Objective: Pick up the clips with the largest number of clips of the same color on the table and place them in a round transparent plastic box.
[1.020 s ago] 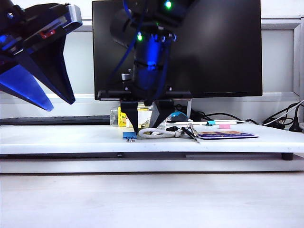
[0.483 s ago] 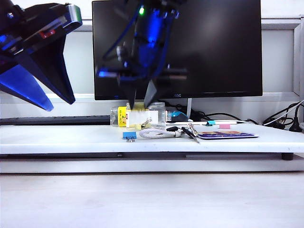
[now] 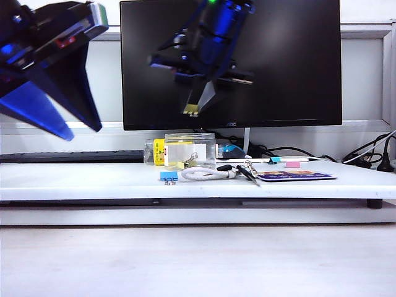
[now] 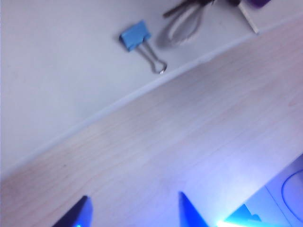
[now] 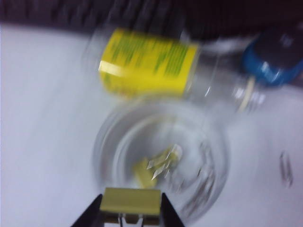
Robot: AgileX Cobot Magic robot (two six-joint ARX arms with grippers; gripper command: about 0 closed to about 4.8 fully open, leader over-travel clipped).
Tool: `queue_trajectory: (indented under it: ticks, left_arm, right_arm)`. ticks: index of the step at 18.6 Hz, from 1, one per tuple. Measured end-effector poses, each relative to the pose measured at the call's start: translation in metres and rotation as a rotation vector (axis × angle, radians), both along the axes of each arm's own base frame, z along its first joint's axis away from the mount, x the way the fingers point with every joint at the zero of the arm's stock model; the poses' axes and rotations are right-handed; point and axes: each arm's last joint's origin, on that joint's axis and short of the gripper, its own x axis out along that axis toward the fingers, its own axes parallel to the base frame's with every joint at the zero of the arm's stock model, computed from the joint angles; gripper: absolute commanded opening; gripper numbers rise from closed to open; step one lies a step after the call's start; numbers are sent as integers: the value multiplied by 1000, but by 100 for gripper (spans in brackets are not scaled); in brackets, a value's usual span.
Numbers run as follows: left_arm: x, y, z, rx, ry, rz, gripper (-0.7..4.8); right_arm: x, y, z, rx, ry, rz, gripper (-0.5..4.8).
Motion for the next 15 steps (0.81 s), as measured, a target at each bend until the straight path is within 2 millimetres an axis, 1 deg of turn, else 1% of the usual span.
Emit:
queue_trajectory:
  ticks: [3, 6, 10, 12, 15]
  left_arm:
    - [1, 0, 1, -5, -7, 0, 247]
    - [1, -1, 2, -14, -22, 0, 247]
    - [2, -2, 3, -22, -33, 0, 247]
    - [2, -2, 2, -21, -33, 0, 247]
    - [2, -2, 3, -23, -35, 0, 247]
  right_arm:
    - [13, -13, 3, 47, -20, 1, 148]
    - [22, -15, -1, 77, -32, 22, 148]
    - [37, -5, -35, 65, -6, 63, 148]
    - [41, -3, -41, 74, -17, 67, 148]
    - [41, -2, -41, 60, -37, 91, 148]
